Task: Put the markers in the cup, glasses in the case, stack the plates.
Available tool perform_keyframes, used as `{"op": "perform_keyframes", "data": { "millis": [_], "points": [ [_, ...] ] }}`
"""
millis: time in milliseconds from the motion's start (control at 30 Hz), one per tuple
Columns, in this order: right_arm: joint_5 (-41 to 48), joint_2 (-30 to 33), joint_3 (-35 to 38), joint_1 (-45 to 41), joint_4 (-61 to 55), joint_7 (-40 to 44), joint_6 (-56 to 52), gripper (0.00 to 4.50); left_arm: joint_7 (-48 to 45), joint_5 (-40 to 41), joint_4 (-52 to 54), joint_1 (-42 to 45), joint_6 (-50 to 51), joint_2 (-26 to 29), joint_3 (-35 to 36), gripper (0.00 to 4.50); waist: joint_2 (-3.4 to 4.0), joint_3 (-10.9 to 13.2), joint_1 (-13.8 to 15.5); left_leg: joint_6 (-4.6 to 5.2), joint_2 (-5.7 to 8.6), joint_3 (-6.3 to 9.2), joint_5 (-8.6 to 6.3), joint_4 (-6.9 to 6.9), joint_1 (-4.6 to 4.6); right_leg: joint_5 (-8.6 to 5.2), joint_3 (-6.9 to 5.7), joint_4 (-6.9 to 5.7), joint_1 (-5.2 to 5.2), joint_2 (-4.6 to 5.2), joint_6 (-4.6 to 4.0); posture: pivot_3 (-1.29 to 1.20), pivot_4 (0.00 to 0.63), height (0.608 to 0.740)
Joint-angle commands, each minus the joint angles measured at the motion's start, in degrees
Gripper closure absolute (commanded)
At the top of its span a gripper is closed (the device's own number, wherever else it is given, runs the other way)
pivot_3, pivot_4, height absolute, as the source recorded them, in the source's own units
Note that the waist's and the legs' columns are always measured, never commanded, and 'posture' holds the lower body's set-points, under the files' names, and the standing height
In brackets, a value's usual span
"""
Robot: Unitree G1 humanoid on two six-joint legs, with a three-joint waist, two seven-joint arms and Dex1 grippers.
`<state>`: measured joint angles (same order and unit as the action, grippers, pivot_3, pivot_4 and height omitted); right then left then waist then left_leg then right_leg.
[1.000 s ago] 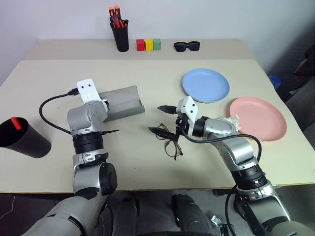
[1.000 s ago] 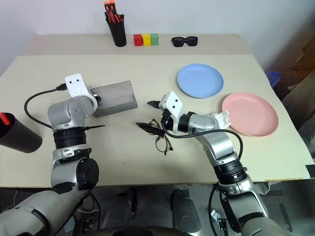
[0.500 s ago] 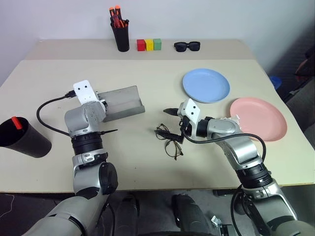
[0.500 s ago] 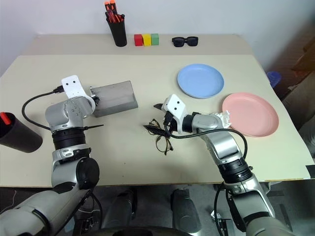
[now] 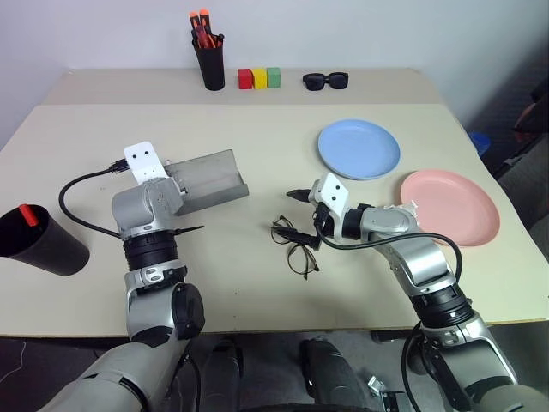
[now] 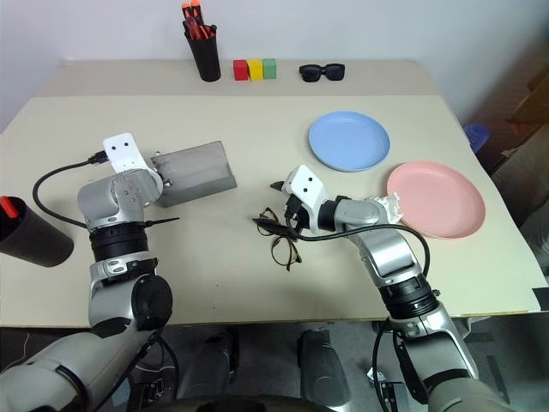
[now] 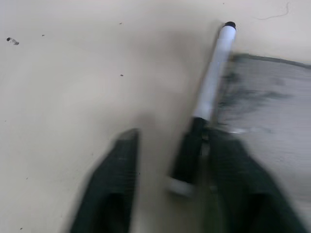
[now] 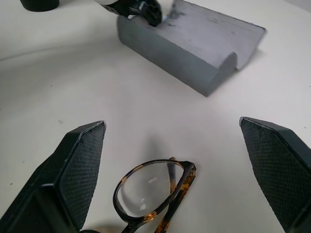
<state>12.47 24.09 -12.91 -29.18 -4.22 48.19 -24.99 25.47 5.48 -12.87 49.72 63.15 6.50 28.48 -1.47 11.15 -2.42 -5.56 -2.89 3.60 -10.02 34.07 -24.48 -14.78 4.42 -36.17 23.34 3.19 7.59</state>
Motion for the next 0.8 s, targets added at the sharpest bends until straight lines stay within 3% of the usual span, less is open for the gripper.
{"op": "perform_keyframes", "data": {
  "millis": [33,400,667,800],
  "points": [
    [0.1,-0.1,0.5,-0.8,-1.0,-0.1,0.3,0.00,0.2,-0.5,1.6,-0.1,-0.3,0.5,-0.7,4.39,0.00,0.0,0.0,0.00,0.00,0.00,0.00,0.00,0.00,0.00,0.00,0.00,0.00,0.00,0.00,0.00,0.150,0.740],
    [-0.2,-0.3,0.3,-0.9,-0.7,0.1,0.4,0.00,-1.5,-0.3,2.9,-0.6,-3.4,0.5,-1.6,4.45,0.00,0.0,0.0,-0.01,0.00,0.00,0.01,0.00,0.00,0.00,0.00,-0.01,0.00,0.00,0.00,0.00,0.150,0.740],
    [-0.4,-0.4,0.2,-0.9,-0.7,0.2,0.4,0.00,-0.7,0.3,3.7,0.1,-4.1,-0.2,-0.3,0.56,0.00,0.0,0.0,-0.01,0.00,0.00,0.01,0.01,0.01,0.00,0.00,-0.01,-0.01,0.00,0.00,0.00,0.150,0.740],
    [-0.4,-0.5,0.2,-1.1,-0.3,0.2,0.5,0.00,2.4,1.9,1.6,3.3,-3.0,-1.0,4.2,0.56,0.00,0.0,0.0,-0.01,0.00,0.00,0.01,0.01,0.01,0.01,0.00,-0.02,-0.01,0.00,0.00,0.00,0.150,0.740]
  ]
}}
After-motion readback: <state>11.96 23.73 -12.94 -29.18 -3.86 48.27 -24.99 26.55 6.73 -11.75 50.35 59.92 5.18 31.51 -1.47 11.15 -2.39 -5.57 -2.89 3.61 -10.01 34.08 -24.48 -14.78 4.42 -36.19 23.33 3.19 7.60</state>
